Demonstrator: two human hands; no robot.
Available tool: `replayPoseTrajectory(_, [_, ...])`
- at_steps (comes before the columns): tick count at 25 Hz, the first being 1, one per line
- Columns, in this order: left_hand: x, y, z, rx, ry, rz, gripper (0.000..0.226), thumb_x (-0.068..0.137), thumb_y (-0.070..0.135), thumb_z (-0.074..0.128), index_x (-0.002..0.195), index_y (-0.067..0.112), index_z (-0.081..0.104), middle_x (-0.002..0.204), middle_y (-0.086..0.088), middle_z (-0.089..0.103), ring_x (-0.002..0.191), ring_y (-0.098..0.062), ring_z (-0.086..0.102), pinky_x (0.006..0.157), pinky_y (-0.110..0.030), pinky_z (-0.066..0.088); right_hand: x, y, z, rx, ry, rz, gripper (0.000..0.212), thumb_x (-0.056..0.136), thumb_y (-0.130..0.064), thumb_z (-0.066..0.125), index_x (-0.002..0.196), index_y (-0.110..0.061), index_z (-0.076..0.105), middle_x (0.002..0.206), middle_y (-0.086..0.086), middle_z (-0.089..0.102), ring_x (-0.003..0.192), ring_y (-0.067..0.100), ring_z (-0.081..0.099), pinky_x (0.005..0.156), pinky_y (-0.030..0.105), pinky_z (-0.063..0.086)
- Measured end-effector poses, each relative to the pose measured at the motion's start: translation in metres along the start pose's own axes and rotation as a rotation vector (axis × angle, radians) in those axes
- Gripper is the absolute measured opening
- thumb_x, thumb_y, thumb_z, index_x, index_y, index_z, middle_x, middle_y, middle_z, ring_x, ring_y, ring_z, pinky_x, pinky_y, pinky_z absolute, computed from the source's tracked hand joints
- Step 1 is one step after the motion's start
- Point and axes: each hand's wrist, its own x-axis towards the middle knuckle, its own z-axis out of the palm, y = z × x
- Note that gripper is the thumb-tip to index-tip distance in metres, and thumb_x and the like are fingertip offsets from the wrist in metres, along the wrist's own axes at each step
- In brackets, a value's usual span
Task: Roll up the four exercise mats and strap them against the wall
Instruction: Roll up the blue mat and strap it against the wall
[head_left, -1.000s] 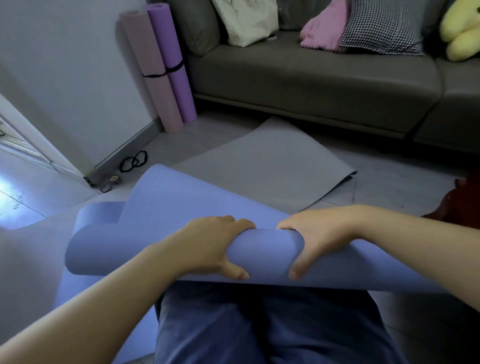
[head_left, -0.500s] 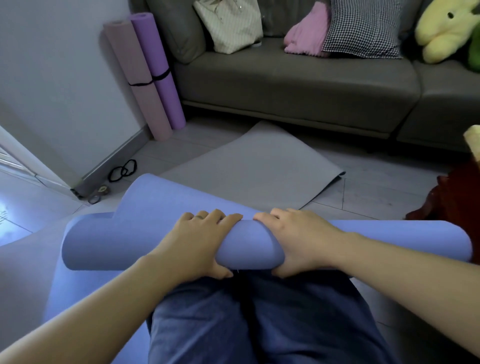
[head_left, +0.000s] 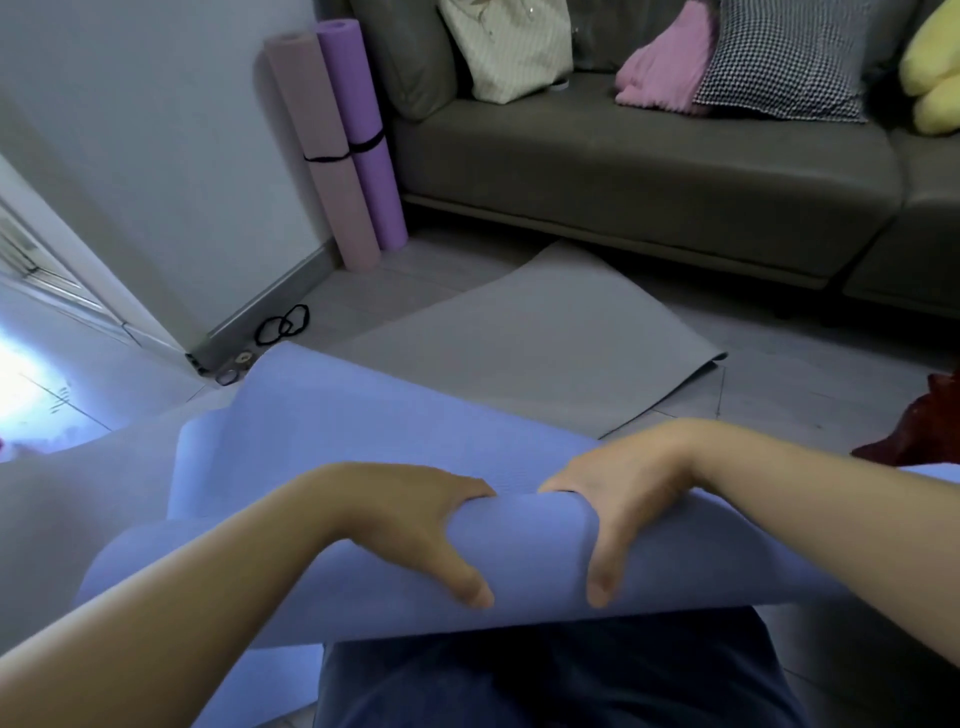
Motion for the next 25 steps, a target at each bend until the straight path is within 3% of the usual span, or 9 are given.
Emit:
replayPoseTrajectory(4, [0.014, -0.008, -0.008, -0.024, -0.077, 0.006, 0.060, 0.070, 0.062, 0.071, 0.122, 0.045, 0.047, 0.114, 0.024, 0.058, 0.104, -0.002, 0.057, 0.096, -0.028, 0.045, -0.021, -0.001, 0.016, -0.068, 0.319, -0.008, 0.072, 0.067, -0.049, 0.080, 0.129, -0.040, 0.044, 0.123, -0.023, 0.049, 0.113, 0.002, 0.050, 0.099, 0.030, 0.044])
replayPoseTrajectory(7, [0.028, -0.015, -0.022, -0.160, -0.216, -0.008, 0.046, 0.074, 0.055, 0.071, 0.114, 0.038, 0.054, 0.112, 0.016, 0.064, 0.102, -0.007, 0.063, 0.094, -0.029, 0.049, -0.023, -0.010, 0.049, -0.415, 0.584, 0.029, 0.096, 0.068, -0.060, 0.070, 0.145, -0.031, 0.019, 0.133, -0.009, 0.038, 0.122, 0.015, 0.040, 0.102, 0.033, 0.036])
replayPoseTrajectory(9, [0.032, -0.015, -0.026, -0.175, -0.234, -0.032, 0.045, 0.076, 0.055, 0.070, 0.113, 0.035, 0.056, 0.114, 0.012, 0.064, 0.100, -0.010, 0.065, 0.091, -0.029, 0.050, -0.010, -0.012, 0.063, -0.559, 0.659, 0.081, 0.102, 0.063, -0.064, 0.070, 0.143, -0.028, 0.018, 0.130, -0.003, 0.040, 0.118, 0.021, 0.043, 0.098, 0.038, 0.037])
replayPoseTrajectory(13, [0.020, -0.015, -0.017, 0.036, 0.058, -0.019, 0.066, 0.075, 0.067, 0.061, 0.132, 0.039, 0.042, 0.124, 0.015, 0.050, 0.111, -0.009, 0.053, 0.099, -0.033, 0.041, -0.003, 0.000, 0.042, -0.403, 0.620, 0.070, 0.083, 0.057, -0.061, 0.074, 0.125, -0.034, 0.035, 0.116, -0.011, 0.050, 0.107, 0.016, 0.052, 0.082, 0.033, 0.045])
replayPoseTrajectory(16, [0.011, -0.014, 0.019, 0.367, 0.447, -0.031, 0.096, 0.062, 0.072, 0.065, 0.142, 0.034, 0.026, 0.126, 0.010, 0.046, 0.115, -0.017, 0.049, 0.098, -0.041, 0.040, 0.004, 0.004, 0.014, -0.207, 0.435, 0.012, 0.073, 0.057, -0.054, 0.082, 0.115, -0.039, 0.040, 0.106, -0.019, 0.055, 0.096, 0.010, 0.055, 0.073, 0.028, 0.046])
replayPoseTrajectory(18, [0.018, -0.014, 0.046, 0.583, 0.748, -0.010, 0.106, 0.046, 0.070, 0.071, 0.135, 0.023, 0.039, 0.114, 0.000, 0.057, 0.096, -0.026, 0.061, 0.084, -0.048, 0.049, 0.007, 0.005, -0.004, -0.046, 0.287, 0.016, 0.067, 0.062, -0.045, 0.085, 0.116, -0.040, 0.044, 0.108, -0.022, 0.057, 0.099, 0.006, 0.055, 0.078, 0.023, 0.045])
replayPoseTrajectory(20, [0.025, -0.019, 0.051, 0.579, 0.881, 0.005, 0.101, 0.037, 0.068, 0.069, 0.124, 0.020, 0.049, 0.099, -0.002, 0.063, 0.077, -0.027, 0.064, 0.070, -0.045, 0.052, 0.009, 0.003, -0.013, -0.004, 0.235, 0.025, 0.061, 0.064, -0.044, 0.085, 0.113, -0.041, 0.047, 0.108, -0.023, 0.057, 0.102, 0.005, 0.054, 0.081, 0.024, 0.046])
replayPoseTrajectory(22, [0.027, -0.025, 0.047, 0.538, 0.895, -0.018, 0.093, 0.039, 0.068, 0.063, 0.120, 0.023, 0.052, 0.094, 0.000, 0.063, 0.073, -0.026, 0.063, 0.065, -0.041, 0.050, 0.008, -0.002, -0.004, -0.144, 0.357, 0.038, 0.072, 0.062, -0.053, 0.082, 0.121, -0.041, 0.043, 0.112, -0.020, 0.054, 0.107, 0.009, 0.049, 0.086, 0.027, 0.045])
replayPoseTrajectory(25, [0.024, -0.019, 0.042, 0.543, 0.844, -0.036, 0.086, 0.050, 0.067, 0.060, 0.125, 0.028, 0.047, 0.101, 0.002, 0.059, 0.081, -0.026, 0.060, 0.070, -0.037, 0.047, 0.010, -0.003, 0.032, -0.584, 0.690, 0.076, 0.103, 0.061, -0.065, 0.071, 0.144, -0.033, 0.021, 0.128, -0.009, 0.046, 0.116, 0.019, 0.047, 0.096, 0.035, 0.041])
